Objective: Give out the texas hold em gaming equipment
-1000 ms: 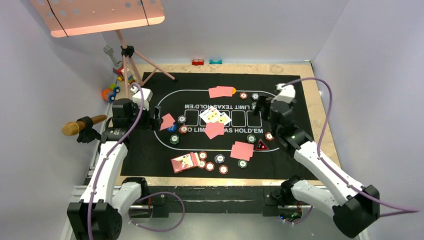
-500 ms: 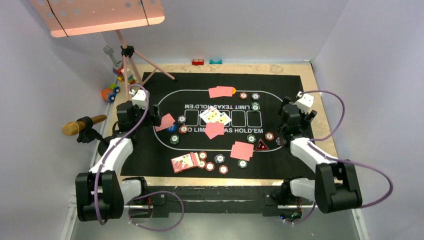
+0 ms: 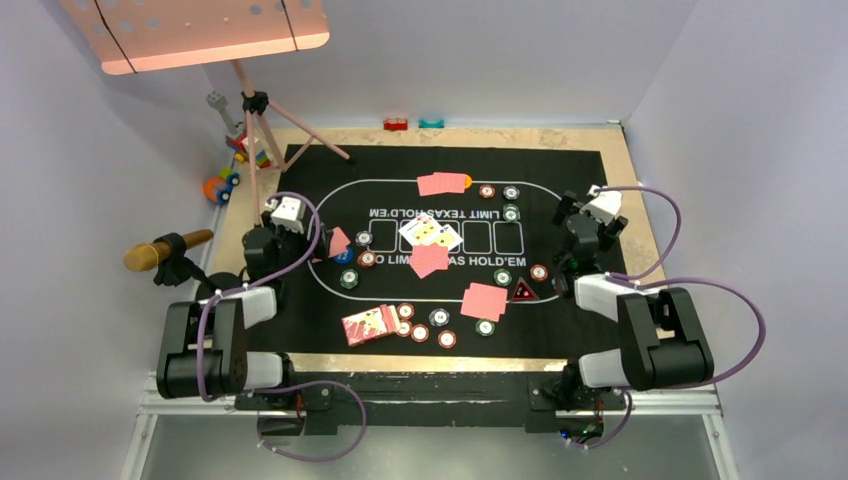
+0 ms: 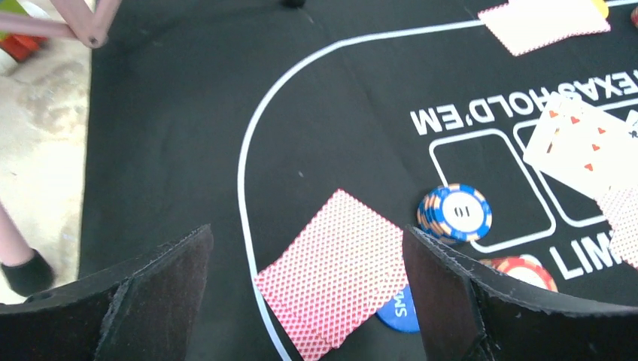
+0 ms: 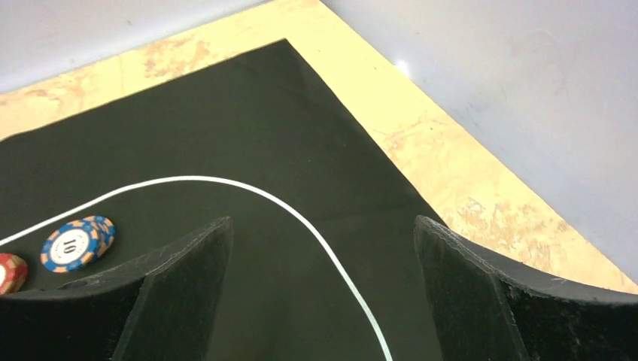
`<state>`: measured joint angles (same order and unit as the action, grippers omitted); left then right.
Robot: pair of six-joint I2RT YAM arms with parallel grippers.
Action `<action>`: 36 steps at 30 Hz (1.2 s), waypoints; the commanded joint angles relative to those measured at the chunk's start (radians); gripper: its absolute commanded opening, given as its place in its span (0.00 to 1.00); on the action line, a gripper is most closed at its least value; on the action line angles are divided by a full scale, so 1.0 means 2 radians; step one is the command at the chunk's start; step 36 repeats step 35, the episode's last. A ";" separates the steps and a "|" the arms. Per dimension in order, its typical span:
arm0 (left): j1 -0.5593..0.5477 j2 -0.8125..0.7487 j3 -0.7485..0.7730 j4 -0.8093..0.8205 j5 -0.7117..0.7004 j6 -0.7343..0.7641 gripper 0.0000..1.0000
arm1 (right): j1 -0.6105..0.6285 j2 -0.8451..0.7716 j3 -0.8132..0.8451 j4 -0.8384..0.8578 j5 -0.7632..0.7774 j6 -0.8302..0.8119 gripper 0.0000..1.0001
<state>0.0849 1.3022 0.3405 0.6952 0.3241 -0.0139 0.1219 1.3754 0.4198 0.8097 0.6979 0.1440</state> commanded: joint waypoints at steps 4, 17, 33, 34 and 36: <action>0.004 0.028 -0.030 0.151 0.033 0.020 1.00 | -0.003 -0.015 -0.044 0.121 -0.063 -0.039 0.96; 0.003 0.028 -0.022 0.135 0.028 0.021 1.00 | -0.040 0.012 -0.068 0.190 -0.146 -0.041 0.98; 0.003 0.030 -0.017 0.125 0.023 0.024 1.00 | -0.040 0.005 -0.068 0.181 -0.140 -0.039 0.98; 0.002 0.029 -0.017 0.125 0.023 0.024 1.00 | -0.040 0.005 -0.068 0.181 -0.140 -0.039 0.98; 0.001 0.028 -0.019 0.127 0.023 0.024 1.00 | -0.039 0.005 -0.068 0.181 -0.140 -0.039 0.98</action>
